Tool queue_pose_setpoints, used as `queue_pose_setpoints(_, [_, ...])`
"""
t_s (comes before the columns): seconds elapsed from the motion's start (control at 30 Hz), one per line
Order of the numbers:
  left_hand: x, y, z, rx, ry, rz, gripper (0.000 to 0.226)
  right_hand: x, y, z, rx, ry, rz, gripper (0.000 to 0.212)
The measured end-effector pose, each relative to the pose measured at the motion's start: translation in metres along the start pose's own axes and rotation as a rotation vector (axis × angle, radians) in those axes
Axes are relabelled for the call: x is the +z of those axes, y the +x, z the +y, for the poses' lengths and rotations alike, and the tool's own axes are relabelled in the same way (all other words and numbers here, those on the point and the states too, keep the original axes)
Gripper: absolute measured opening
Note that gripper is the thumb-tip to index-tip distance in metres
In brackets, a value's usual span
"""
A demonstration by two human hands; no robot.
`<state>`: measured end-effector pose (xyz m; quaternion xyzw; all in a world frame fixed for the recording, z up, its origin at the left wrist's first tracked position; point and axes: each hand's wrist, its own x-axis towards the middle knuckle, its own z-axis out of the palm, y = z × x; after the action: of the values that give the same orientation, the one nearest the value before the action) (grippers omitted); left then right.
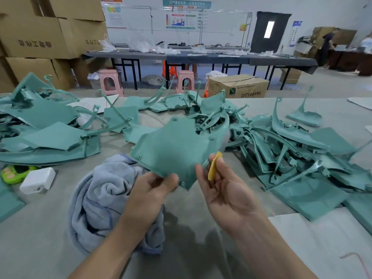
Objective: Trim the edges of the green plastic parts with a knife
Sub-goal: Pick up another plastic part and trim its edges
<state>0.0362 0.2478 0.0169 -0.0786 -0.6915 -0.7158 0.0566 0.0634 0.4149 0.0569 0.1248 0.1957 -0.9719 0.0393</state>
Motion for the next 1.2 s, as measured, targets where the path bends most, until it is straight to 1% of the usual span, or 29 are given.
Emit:
queue_pose_setpoints(0.07, [0.004, 0.002, 0.002, -0.074, -0.088, 0.122, 0.015, -0.002, -0.002, 0.002, -0.002, -0.134, -0.026, 0.022])
queue_pose_setpoints(0.13, [0.003, 0.005, 0.008, -0.161, -0.218, 0.202, 0.021, -0.006, -0.003, 0.004, -0.054, -0.407, -0.021, 0.024])
queue_pose_setpoints(0.2, [-0.001, 0.009, 0.013, -0.216, -0.287, 0.276, 0.019, -0.011, -0.004, 0.004, -0.227, -0.793, -0.006, 0.013])
queue_pose_setpoints(0.23, [-0.003, 0.01, 0.015, -0.232, -0.302, 0.292, 0.019, -0.013, -0.005, 0.004, -0.342, -0.948, -0.021, 0.013])
queue_pose_setpoints(0.3, [-0.004, 0.01, 0.015, -0.256, -0.318, 0.286, 0.019, -0.018, -0.007, 0.004, -0.497, -1.142, -0.091, 0.016])
queue_pose_setpoints(0.33, [-0.003, 0.01, 0.015, -0.266, -0.323, 0.286, 0.019, -0.02, -0.008, 0.004, -0.536, -1.222, -0.121, 0.016])
queue_pose_setpoints(0.37, [-0.003, 0.009, 0.015, -0.273, -0.328, 0.289, 0.02, -0.022, -0.009, 0.005, -0.548, -1.305, -0.144, 0.015])
queue_pose_setpoints(0.43, [-0.002, 0.009, 0.014, -0.27, -0.334, 0.301, 0.02, -0.025, -0.011, 0.011, -0.514, -1.489, -0.156, 0.012])
queue_pose_setpoints(0.5, [-0.002, 0.01, 0.014, -0.262, -0.348, 0.314, 0.021, -0.027, -0.008, 0.014, -0.532, -1.618, -0.124, 0.018])
queue_pose_setpoints(0.53, [-0.003, 0.01, 0.013, -0.265, -0.355, 0.318, 0.02, -0.027, -0.006, 0.013, -0.586, -1.629, -0.06, 0.021])
queue_pose_setpoints(0.57, [-0.005, 0.011, 0.013, -0.27, -0.352, 0.32, 0.021, -0.028, -0.001, 0.009, -0.665, -1.625, 0.042, 0.024])
queue_pose_setpoints(0.63, [-0.007, 0.011, 0.012, -0.277, -0.325, 0.317, 0.023, -0.028, 0.008, -0.008, -0.811, -1.582, 0.293, 0.03])
queue_pose_setpoints(0.67, [-0.007, 0.012, 0.011, -0.279, -0.321, 0.316, 0.024, -0.029, 0.01, -0.017, -0.851, -1.524, 0.347, 0.031])
queue_pose_setpoints(0.7, [-0.008, 0.012, 0.01, -0.283, -0.325, 0.318, 0.024, -0.032, 0.011, -0.021, -0.873, -1.476, 0.319, 0.029])
queue_pose_setpoints(0.77, [-0.007, 0.012, 0.011, -0.287, -0.334, 0.311, 0.024, -0.035, 0.008, -0.015, -0.861, -1.467, 0.103, 0.023])
queue_pose_setpoints(0.83, [-0.007, 0.012, 0.013, -0.277, -0.369, 0.285, 0.023, -0.034, 0.0, 0.004, -0.802, -1.567, -0.104, 0.019])
queue_pose_setpoints(0.87, [-0.007, 0.011, 0.015, -0.271, -0.392, 0.274, 0.022, -0.033, 0.001, 0.009, -0.792, -1.624, -0.118, 0.015])
queue_pose_setpoints(0.9, [-0.008, 0.011, 0.016, -0.269, -0.417, 0.269, 0.021, -0.033, 0.006, 0.008, -0.796, -1.634, -0.054, 0.012])
queue_pose_setpoints(0.93, [-0.01, 0.01, 0.018, -0.273, -0.444, 0.27, 0.021, -0.033, 0.013, 0.003, -0.8, -1.593, 0.069, 0.015])
queue_pose_setpoints(1.0, [-0.012, 0.008, 0.021, -0.29, -0.505, 0.273, 0.022, -0.036, 0.022, -0.013, -0.804, -1.483, 0.337, 0.027])
queue_pose_setpoints(1.03, [-0.013, 0.007, 0.021, -0.293, -0.522, 0.275, 0.022, -0.038, 0.024, -0.021, -0.826, -1.447, 0.424, 0.032])
queue_pose_setpoints(1.07, [-0.013, 0.007, 0.02, -0.292, -0.531, 0.277, 0.023, -0.041, 0.024, -0.026, -0.853, -1.428, 0.454, 0.034])
queue_pose_setpoints(1.1, [-0.013, 0.007, 0.019, -0.293, -0.542, 0.277, 0.025, -0.043, 0.024, -0.028, -0.879, -1.396, 0.414, 0.033])
queue_pose_setpoints(1.17, [-0.011, 0.008, 0.018, -0.298, -0.575, 0.283, 0.029, -0.042, 0.02, -0.023, -0.891, -1.329, 0.212, 0.027])
queue_pose_setpoints(1.2, [-0.01, 0.009, 0.018, -0.288, -0.591, 0.3, 0.028, -0.041, 0.018, -0.018, -0.888, -1.345, 0.119, 0.024])
